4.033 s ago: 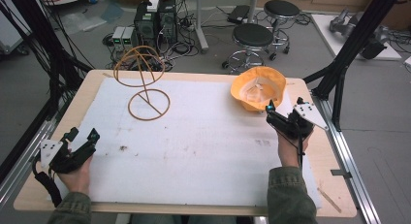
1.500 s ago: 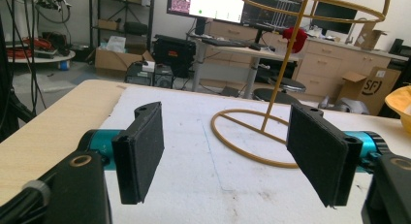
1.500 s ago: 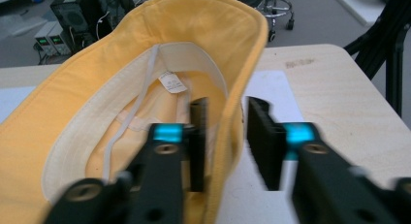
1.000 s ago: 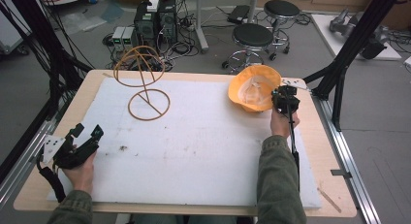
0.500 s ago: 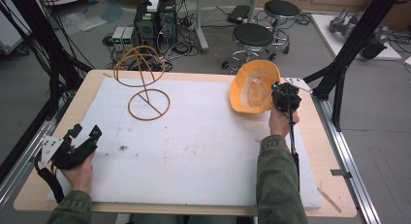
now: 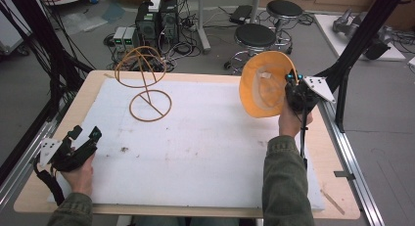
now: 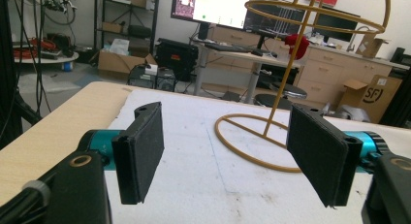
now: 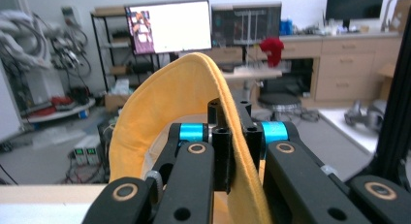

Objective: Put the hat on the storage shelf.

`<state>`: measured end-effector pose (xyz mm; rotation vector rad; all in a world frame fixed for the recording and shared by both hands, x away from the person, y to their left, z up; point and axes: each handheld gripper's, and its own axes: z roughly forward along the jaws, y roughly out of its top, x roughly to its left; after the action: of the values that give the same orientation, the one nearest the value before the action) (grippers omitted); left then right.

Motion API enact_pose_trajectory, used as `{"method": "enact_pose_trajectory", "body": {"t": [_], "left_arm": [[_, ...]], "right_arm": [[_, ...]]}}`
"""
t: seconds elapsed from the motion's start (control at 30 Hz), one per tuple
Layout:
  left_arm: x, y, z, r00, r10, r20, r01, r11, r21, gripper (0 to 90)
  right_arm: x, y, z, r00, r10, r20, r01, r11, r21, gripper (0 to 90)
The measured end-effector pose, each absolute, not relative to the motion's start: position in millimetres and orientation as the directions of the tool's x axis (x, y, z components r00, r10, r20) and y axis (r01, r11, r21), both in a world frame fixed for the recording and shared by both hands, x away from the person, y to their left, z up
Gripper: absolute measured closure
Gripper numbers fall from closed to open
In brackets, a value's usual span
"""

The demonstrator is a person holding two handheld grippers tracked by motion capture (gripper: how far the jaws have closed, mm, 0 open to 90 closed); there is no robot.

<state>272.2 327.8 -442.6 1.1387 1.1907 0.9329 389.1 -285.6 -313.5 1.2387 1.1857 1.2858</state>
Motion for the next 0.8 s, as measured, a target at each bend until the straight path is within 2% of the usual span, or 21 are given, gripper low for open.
{"method": "enact_pose_trajectory", "body": {"t": [0.2,0.57,0.8], "left_arm": [[272.5,327.5,-442.9,0.165,0.965,-0.205,0.032,0.203,0.979,29.8],[274.3,326.7,-444.6,0.17,0.96,-0.221,0.038,0.218,0.975,29.9],[273.5,330.9,-445.0,0.163,0.954,-0.251,0.035,0.248,0.968,29.9]], "right_arm": [[386.2,-276.9,-300.7,-0.037,0.997,0.062,-0.028,-0.063,0.998,87.0],[389.6,-233.7,-270.6,-0.028,0.998,-0.06,-0.095,0.057,0.994,87.2],[395.9,-208.6,-258.0,-0.017,0.996,-0.088,-0.09,0.086,0.992,87.2]]}}
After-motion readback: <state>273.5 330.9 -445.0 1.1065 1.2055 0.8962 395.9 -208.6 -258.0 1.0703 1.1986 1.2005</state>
